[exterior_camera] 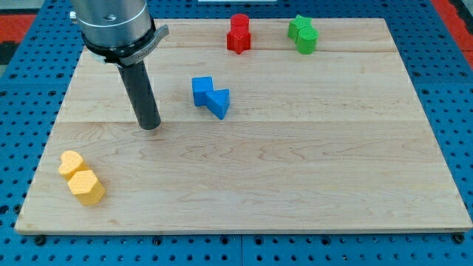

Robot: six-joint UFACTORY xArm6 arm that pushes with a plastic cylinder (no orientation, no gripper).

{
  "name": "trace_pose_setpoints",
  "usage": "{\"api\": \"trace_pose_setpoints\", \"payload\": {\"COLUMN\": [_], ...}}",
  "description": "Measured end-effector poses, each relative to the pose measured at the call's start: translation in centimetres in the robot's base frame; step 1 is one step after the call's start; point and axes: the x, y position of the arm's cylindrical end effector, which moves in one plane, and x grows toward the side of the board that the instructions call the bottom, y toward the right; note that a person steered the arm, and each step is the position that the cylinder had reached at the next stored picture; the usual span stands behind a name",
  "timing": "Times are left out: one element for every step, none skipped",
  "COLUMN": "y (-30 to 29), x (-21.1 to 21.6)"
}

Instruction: Separate the hexagon from the heart

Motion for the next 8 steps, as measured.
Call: {"api": "trace_pose_setpoints", "payload": {"y": [0.0, 0.0, -1.5, -8.4, -13.1, -15.7, -15.4, -12.7], "x": [0.0, 0.0, -0.1, -1.3, 0.4, 4.4, 7.9, 9.2]}}
